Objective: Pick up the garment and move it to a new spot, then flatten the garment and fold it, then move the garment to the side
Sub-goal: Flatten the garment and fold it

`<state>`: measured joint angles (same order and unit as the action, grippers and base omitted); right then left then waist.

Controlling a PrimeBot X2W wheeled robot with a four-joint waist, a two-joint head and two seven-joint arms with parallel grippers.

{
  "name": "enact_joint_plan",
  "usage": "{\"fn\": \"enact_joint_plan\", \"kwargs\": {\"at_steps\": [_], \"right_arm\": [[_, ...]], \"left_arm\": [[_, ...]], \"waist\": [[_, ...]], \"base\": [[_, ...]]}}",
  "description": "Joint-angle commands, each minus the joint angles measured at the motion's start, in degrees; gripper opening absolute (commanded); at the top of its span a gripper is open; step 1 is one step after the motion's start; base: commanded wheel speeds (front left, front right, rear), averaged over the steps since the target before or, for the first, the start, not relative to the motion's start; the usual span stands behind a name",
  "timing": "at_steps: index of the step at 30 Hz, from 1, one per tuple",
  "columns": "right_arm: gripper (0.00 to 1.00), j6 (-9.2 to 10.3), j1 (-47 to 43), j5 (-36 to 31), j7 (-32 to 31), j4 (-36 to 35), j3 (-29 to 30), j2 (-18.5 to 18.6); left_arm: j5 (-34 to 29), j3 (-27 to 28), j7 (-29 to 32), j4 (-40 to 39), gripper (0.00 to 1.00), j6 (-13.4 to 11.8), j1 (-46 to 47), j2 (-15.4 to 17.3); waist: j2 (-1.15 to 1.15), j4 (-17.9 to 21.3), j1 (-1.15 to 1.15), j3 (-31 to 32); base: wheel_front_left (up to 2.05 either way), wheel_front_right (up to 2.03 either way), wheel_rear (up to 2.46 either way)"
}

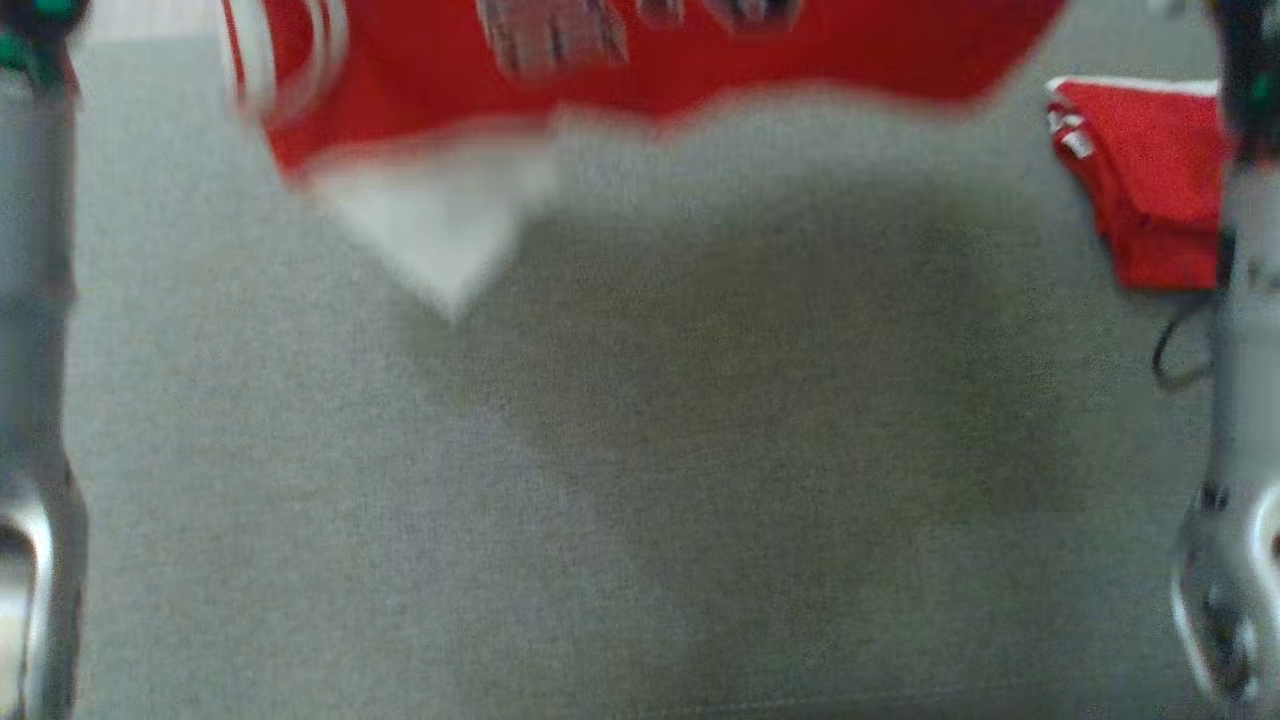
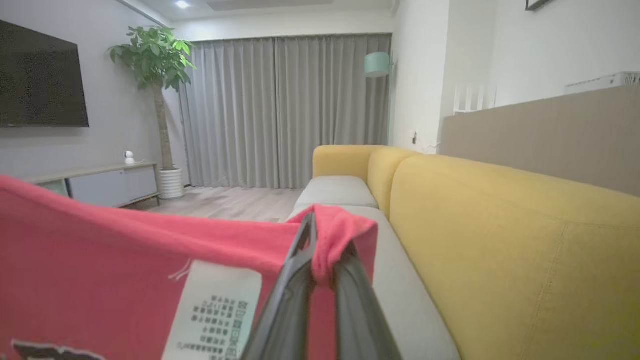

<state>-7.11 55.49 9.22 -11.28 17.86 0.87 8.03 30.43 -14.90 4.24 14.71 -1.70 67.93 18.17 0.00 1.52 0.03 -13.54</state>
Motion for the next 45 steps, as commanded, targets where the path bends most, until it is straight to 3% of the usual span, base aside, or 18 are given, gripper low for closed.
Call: {"fn": "enact_joint_plan", "kwargs": {"at_steps": [1, 5, 10, 18, 24, 29, 34, 45], "right_arm": [[0.0, -0.37, 3.8, -1.4, 1.5, 0.4, -1.0, -0.1], [0.0, -0.37, 11.9, -6.3, 7.0, 11.5, -0.9, -0.8], [0.0, -0.37, 15.8, -10.6, 12.4, 21.7, -1.1, -0.8], [0.0, -0.37, 13.1, -13.1, 21.5, 34.4, 0.0, -1.2], [0.0, -0.37, 10.1, -11.3, 24.8, 37.7, 0.4, -2.3], [0.0, -0.37, 4.9, -8.4, 26.1, 36.3, 1.0, -3.0], [0.0, -0.37, -3.5, -4.7, 26.2, 29.1, 0.5, -3.7], [0.0, -0.37, -29.7, -3.3, 26.0, 10.5, 2.1, -4.5]], "left_arm": [[-1.1, 1.4, -1.2, 0.6, 0.0, 0.4, 4.7, 2.0], [-1.8, -0.2, -5.0, 9.6, 0.0, 1.9, 10.9, -1.2], [-0.9, -2.1, -8.9, 14.8, 0.0, 4.3, 10.3, -4.9], [1.2, -3.2, -14.4, 16.3, 0.0, 6.0, 0.5, -7.1], [2.7, -2.9, -16.7, 14.2, 0.0, 6.6, -6.7, -7.1], [4.1, -1.7, -18.1, 8.5, 0.0, 6.6, -15.4, -6.4], [4.1, -0.3, -18.8, -0.2, 0.0, 5.1, -26.3, -5.5], [5.2, 0.6, -18.7, -17.5, 0.0, -1.6, -53.5, -5.2]], "waist": [[0.0, -0.5, -0.03, -2.6], [0.0, -2.2, -0.03, -5.6], [0.0, -4.8, -0.03, -11.2], [0.0, -5.7, -0.03, -16.6], [0.0, -4.8, -0.03, -16.7], [0.0, -4.0, -0.03, -13.8], [0.0, -4.0, -0.03, -9.2], [0.0, -5.1, -0.03, 2.5]], "base": [[0.0, 0.0, 0.0], [0.0, 0.0, 0.0], [0.0, 0.0, 0.0], [0.0, 0.0, 0.0], [0.0, 0.0, 0.0], [0.0, 0.0, 0.0], [0.0, 0.0, 0.0], [0.0, 0.0, 0.0]]}}
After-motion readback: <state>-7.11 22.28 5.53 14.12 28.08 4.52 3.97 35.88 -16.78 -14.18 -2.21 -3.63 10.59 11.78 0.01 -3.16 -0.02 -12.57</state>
